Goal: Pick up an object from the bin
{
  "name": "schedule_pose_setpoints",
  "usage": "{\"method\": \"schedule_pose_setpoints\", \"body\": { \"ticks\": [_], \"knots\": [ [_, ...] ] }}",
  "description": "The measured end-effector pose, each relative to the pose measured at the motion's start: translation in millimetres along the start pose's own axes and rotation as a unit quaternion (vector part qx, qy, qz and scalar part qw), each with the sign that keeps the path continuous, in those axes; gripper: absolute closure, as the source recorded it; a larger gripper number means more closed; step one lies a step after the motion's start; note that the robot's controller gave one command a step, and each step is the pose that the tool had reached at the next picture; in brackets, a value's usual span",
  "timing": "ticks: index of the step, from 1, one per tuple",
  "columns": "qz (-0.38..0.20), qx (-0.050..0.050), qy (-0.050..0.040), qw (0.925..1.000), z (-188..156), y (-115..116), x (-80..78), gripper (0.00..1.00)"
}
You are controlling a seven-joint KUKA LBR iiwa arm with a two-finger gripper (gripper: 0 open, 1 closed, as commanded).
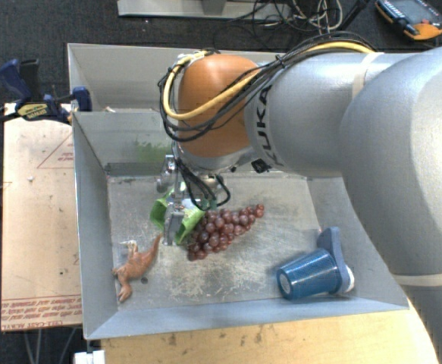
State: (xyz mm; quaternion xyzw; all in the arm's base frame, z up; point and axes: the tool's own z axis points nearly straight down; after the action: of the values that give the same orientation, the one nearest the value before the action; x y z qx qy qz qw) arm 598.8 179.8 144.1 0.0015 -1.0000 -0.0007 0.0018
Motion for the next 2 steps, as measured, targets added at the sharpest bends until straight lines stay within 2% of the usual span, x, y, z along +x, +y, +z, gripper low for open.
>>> {"method": "schedule_pose_setpoints", "body": {
  "ticks": [1,2],
  "knots": [
    [0.001,0.000,-0.0017,1.0000,-3.1,-0.9,-0.9,0.00],
    [0.014,-0.002,-0.0062,0.9999,33.6,-16.8,-22.4,0.00]
  ]
}}
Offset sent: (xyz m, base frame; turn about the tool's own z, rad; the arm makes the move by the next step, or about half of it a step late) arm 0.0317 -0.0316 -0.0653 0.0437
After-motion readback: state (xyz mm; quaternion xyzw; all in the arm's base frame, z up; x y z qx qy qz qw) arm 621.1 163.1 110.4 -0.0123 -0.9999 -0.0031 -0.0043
